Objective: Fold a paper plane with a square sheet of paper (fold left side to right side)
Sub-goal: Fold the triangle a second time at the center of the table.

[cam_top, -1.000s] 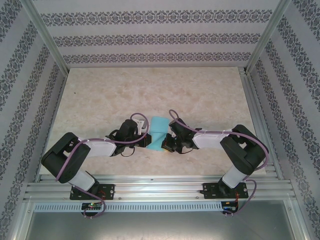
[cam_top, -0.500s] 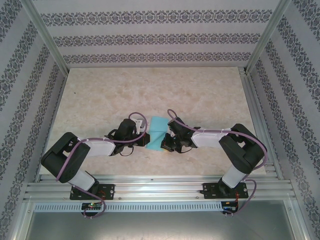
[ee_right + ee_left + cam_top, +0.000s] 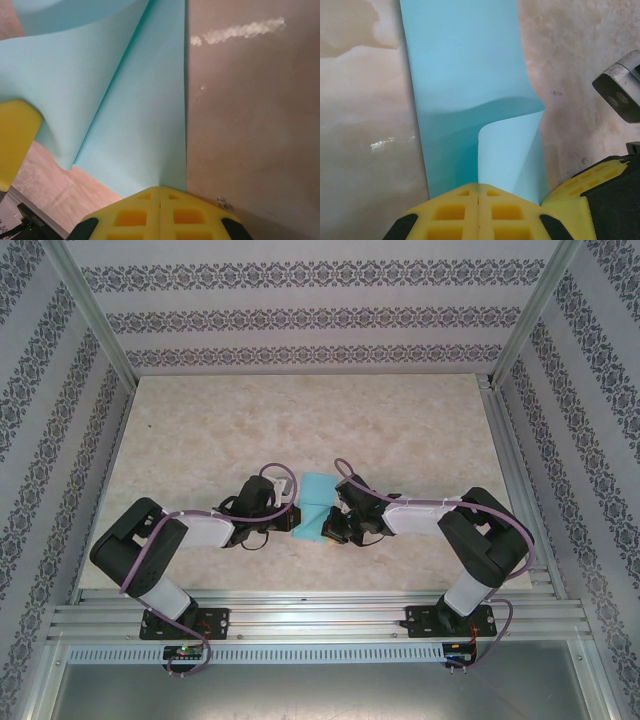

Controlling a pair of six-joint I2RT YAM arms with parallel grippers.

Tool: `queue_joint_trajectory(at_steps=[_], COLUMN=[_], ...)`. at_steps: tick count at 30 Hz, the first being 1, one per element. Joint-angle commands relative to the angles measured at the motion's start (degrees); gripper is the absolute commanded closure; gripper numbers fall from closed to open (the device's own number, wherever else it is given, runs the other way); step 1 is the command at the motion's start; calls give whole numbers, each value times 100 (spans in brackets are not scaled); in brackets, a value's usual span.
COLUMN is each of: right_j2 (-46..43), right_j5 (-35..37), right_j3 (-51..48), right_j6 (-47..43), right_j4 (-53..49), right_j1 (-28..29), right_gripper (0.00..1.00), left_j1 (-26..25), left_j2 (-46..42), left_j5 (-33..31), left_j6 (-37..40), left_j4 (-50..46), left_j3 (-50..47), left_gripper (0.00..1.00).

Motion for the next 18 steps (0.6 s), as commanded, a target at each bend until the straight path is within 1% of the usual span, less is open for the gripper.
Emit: queue_joint_trajectory(at_steps=[1, 18], right_j2=[210, 245], right_j5=[205, 178], right_j3=[-1, 10], right_j6=[-120, -145], right_j4=[-444, -481], right_j1=[70, 75], right_gripper=[96, 96], left_j1=[84, 114], left_j2=[99, 349], left_j5=[65, 68], left_j6=[158, 194], left_j4=[-24, -62], left_j3=[180, 300], left_gripper=[99, 99])
